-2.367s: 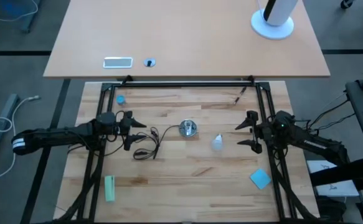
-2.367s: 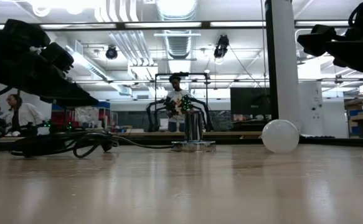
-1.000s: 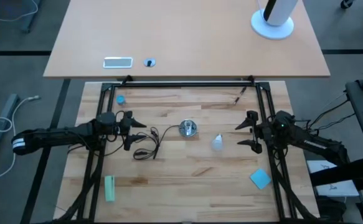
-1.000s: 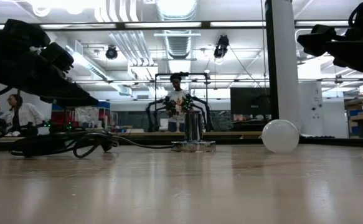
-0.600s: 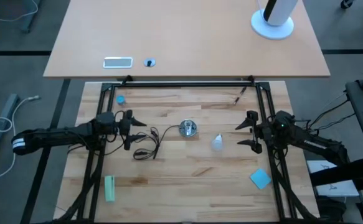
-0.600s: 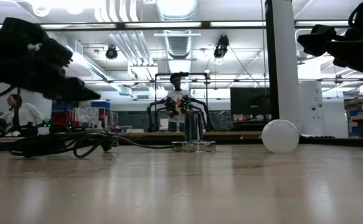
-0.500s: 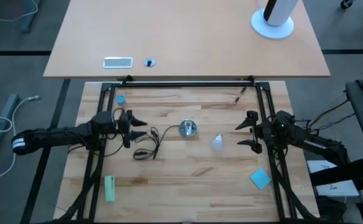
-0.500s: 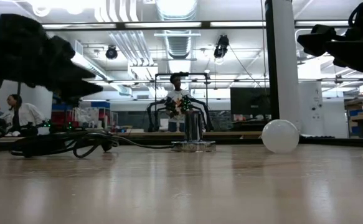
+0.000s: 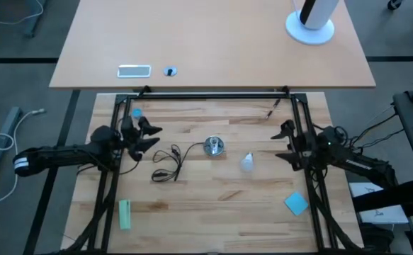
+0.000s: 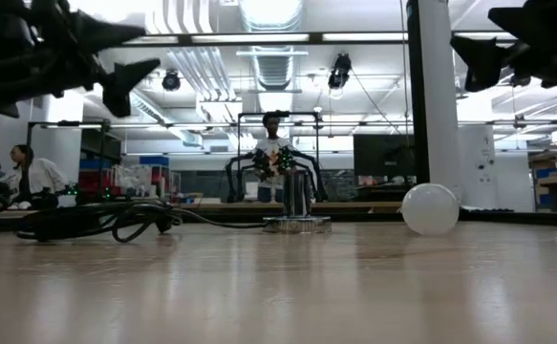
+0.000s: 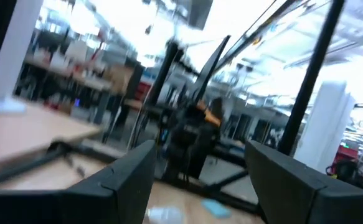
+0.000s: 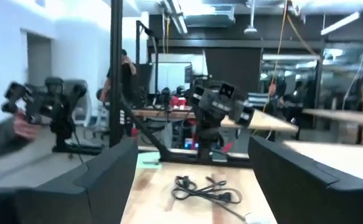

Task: Screw lightbulb
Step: Insert the white lightbulb into the metal lamp

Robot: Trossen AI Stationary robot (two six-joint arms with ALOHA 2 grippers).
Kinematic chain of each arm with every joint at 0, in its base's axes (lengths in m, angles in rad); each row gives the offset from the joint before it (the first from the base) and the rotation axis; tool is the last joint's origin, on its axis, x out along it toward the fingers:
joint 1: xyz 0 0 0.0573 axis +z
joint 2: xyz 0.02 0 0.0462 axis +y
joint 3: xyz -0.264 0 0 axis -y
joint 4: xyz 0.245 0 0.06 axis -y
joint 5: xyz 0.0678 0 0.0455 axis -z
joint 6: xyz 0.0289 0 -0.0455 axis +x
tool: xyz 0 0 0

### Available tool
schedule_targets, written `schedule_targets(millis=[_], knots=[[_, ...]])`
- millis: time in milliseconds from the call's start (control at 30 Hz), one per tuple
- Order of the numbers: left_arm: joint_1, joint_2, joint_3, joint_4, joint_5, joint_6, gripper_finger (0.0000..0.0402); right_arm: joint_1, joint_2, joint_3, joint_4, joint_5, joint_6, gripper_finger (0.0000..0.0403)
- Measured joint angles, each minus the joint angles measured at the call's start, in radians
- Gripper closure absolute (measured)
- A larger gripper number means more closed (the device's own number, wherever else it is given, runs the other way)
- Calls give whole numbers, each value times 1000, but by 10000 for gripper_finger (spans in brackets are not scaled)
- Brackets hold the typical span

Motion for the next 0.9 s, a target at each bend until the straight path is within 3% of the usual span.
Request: schedule_targets(millis=[433, 567, 733, 900], knots=[[-5, 22, 0, 55, 58, -18, 164, 0, 69, 0, -55, 33, 300, 94], [-58, 35, 0, 151, 155, 27, 164, 21, 127, 26, -54, 2, 342, 97], [-222, 72, 0, 301, 197, 161, 164, 95, 244, 154, -57, -20, 237, 93], [-347, 104, 0, 309, 82, 318, 164, 112, 405, 334, -163, 40, 55, 90]])
